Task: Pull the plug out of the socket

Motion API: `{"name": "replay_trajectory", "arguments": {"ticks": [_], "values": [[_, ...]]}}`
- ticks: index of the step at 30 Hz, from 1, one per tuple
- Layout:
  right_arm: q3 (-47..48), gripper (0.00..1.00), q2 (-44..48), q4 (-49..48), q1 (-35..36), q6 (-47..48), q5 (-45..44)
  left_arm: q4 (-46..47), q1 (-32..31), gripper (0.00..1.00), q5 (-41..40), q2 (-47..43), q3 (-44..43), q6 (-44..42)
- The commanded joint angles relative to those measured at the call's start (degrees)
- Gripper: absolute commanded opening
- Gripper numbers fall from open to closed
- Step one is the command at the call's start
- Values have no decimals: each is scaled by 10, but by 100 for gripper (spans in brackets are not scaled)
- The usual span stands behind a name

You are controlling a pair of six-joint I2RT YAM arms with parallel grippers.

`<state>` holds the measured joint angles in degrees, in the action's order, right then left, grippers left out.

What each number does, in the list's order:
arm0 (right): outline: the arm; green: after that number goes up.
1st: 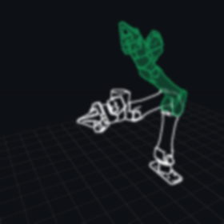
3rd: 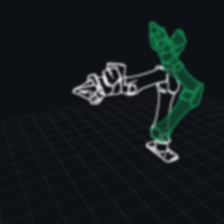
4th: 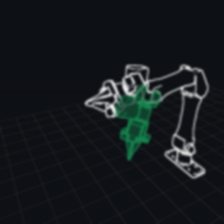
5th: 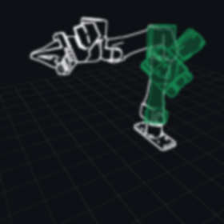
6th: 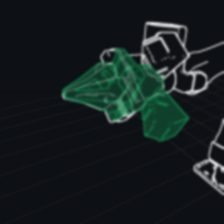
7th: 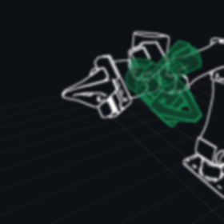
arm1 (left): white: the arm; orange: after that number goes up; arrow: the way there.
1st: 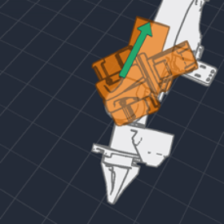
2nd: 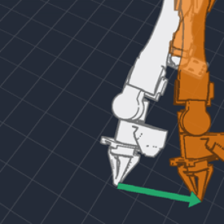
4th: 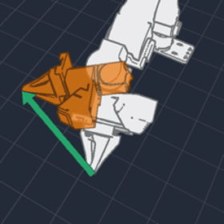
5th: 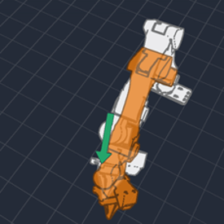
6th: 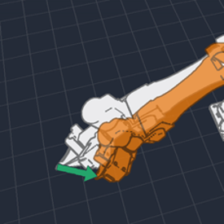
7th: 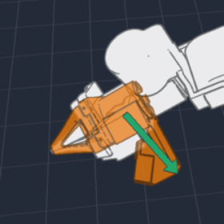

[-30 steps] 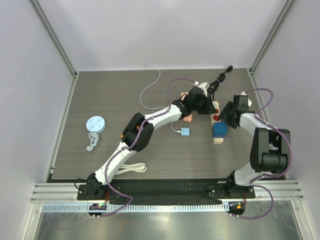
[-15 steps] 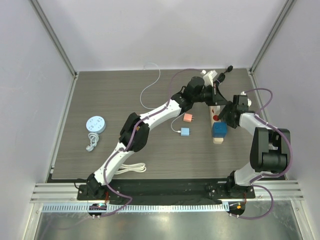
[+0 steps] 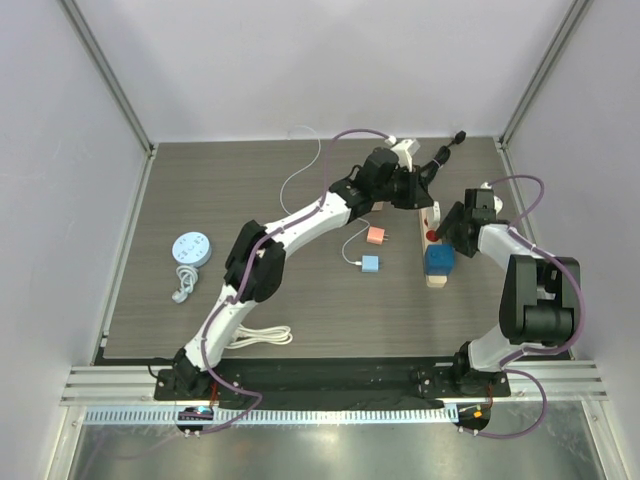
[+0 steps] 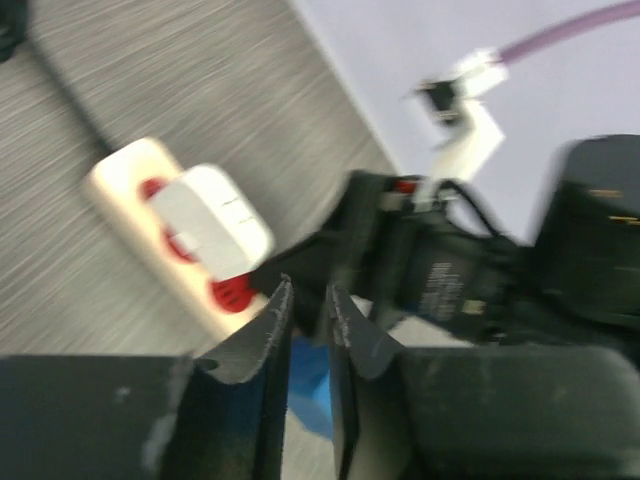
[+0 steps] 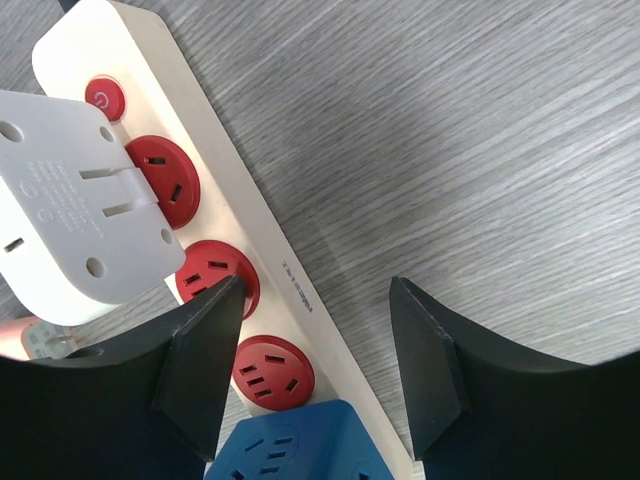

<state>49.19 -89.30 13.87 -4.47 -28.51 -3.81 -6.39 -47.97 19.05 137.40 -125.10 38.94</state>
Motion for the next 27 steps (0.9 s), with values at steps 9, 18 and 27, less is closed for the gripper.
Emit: {"name": "replay_trajectory", "arguments": {"ticks": [9,18,27], "values": [[68,71,43,71,2,42,5,85,31,10,102,13,54,78],[121,72,36,64,2,72,50,239,33,5,175,97,68,257],[175,70,-15,53,1,83,101,301,26,2,132,73,160,282]]}}
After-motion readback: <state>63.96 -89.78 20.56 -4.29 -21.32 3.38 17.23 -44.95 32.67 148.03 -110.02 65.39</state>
